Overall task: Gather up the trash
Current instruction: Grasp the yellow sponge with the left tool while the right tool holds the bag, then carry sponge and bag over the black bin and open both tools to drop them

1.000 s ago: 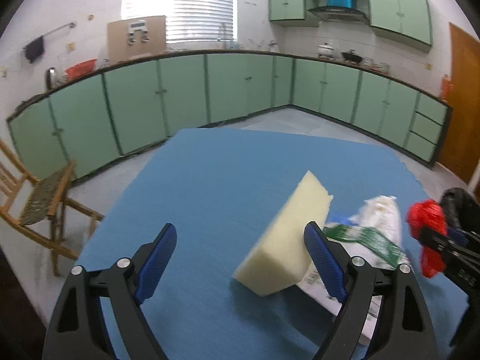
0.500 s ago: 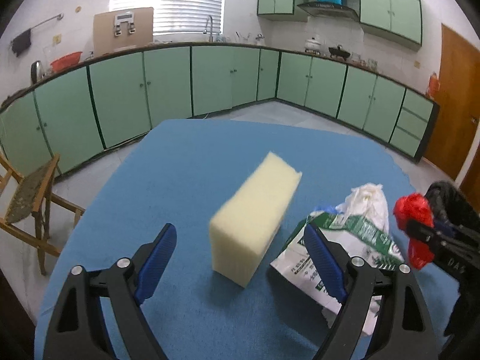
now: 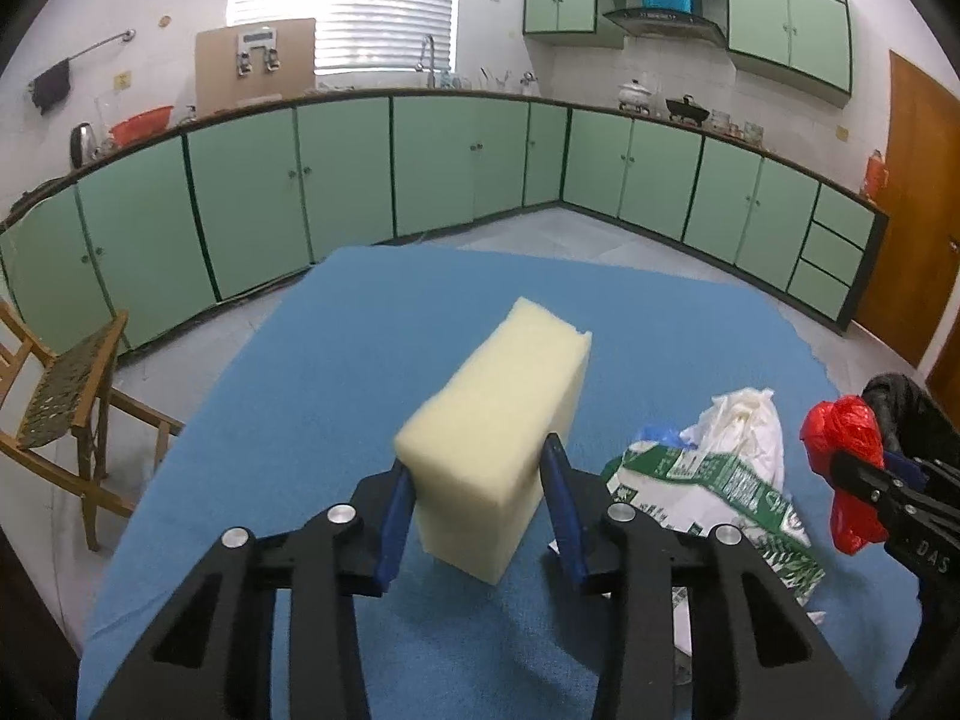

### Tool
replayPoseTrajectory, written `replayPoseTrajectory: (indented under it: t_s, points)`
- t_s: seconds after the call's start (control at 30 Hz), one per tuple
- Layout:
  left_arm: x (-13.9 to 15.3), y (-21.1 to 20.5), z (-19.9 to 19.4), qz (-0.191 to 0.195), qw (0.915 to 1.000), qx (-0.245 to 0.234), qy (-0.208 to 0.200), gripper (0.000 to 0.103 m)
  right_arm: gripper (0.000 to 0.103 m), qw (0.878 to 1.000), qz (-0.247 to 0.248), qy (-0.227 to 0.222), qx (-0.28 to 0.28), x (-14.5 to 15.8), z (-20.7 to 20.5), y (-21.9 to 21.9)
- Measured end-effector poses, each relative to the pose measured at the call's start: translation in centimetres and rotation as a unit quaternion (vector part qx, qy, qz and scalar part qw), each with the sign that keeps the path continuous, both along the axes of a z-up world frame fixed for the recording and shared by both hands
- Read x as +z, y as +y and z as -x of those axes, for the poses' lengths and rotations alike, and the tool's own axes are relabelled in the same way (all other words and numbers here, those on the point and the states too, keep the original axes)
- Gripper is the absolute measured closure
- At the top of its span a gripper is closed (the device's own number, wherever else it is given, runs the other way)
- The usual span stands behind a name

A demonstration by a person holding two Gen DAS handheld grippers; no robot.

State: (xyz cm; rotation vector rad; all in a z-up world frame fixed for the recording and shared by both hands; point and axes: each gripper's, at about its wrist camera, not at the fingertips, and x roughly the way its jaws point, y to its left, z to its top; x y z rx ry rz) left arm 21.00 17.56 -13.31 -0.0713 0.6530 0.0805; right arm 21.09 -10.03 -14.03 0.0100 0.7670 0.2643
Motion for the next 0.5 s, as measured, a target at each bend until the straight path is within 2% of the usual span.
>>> replayPoseTrajectory:
  t_s: [0.5]
  points:
    - [4.2, -2.4, 2.3, -0.012, 0.9989, -0.012, -0.042, 0.063, 0.067, 0.999, -0.008, -0.044, -0.009, 5.4, 2.2, -1.9]
